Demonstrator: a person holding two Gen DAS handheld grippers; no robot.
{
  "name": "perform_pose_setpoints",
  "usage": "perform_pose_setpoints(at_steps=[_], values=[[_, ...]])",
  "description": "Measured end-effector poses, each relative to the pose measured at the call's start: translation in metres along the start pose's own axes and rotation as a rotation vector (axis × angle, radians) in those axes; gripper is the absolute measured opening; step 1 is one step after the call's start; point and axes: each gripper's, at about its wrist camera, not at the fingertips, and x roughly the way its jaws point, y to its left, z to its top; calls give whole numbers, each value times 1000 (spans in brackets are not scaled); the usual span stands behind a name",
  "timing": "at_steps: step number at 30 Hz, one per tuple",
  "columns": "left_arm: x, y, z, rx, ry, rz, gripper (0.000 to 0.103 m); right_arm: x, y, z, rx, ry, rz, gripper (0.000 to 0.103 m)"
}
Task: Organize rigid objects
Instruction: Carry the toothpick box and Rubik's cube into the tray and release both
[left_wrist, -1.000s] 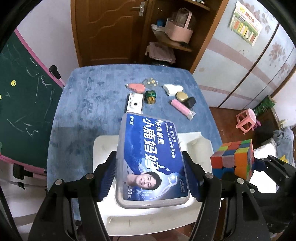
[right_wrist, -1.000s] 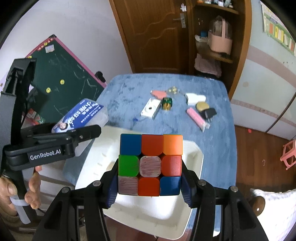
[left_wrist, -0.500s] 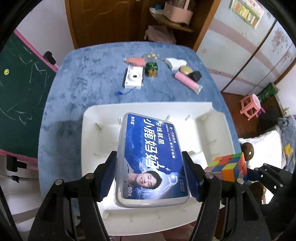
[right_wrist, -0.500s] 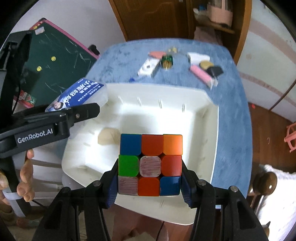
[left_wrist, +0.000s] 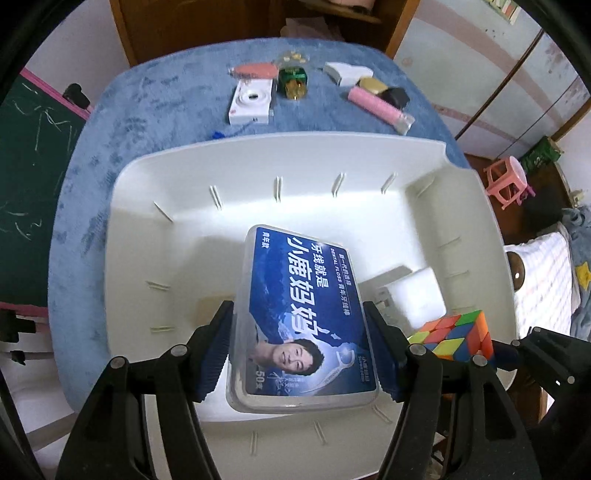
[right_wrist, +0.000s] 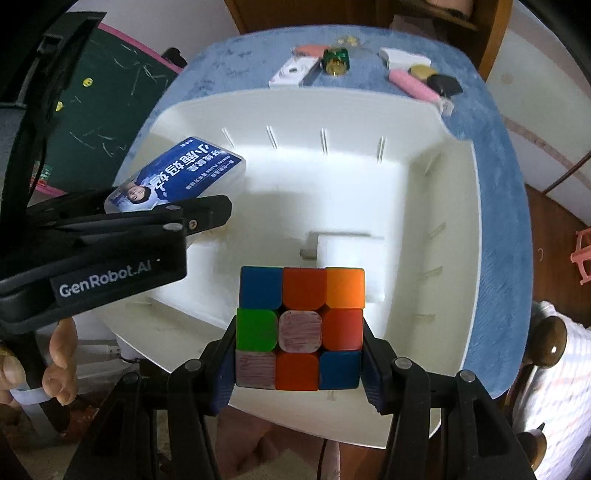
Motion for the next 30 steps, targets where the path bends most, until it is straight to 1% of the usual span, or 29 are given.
perform_pose_setpoints(at_steps=[6, 9, 18, 21, 23, 25, 27, 30], values=[[13, -1, -4, 17, 32, 2, 71, 18, -4, -3, 17, 58, -1, 57], [19, -4, -6, 25, 46, 0, 71, 19, -4, -3, 11, 58, 6, 57], [23, -7, 0, 37, 32, 12, 71, 25, 3, 1, -16, 93, 29, 57], [23, -5, 1, 32, 30, 25, 71, 27, 1, 2, -5, 106, 57, 57], [23, -5, 3, 34, 27, 35, 71, 28, -1, 2, 7, 113, 77, 60], [21, -5, 4, 41, 30, 36, 72, 28, -7, 5, 30, 118, 116, 63], [19, -4, 4, 34, 29, 44, 77, 26, -8, 7, 32, 108, 137, 65], [16, -2, 6, 22, 25, 48, 79, 21, -6, 10, 17, 94, 133, 66]])
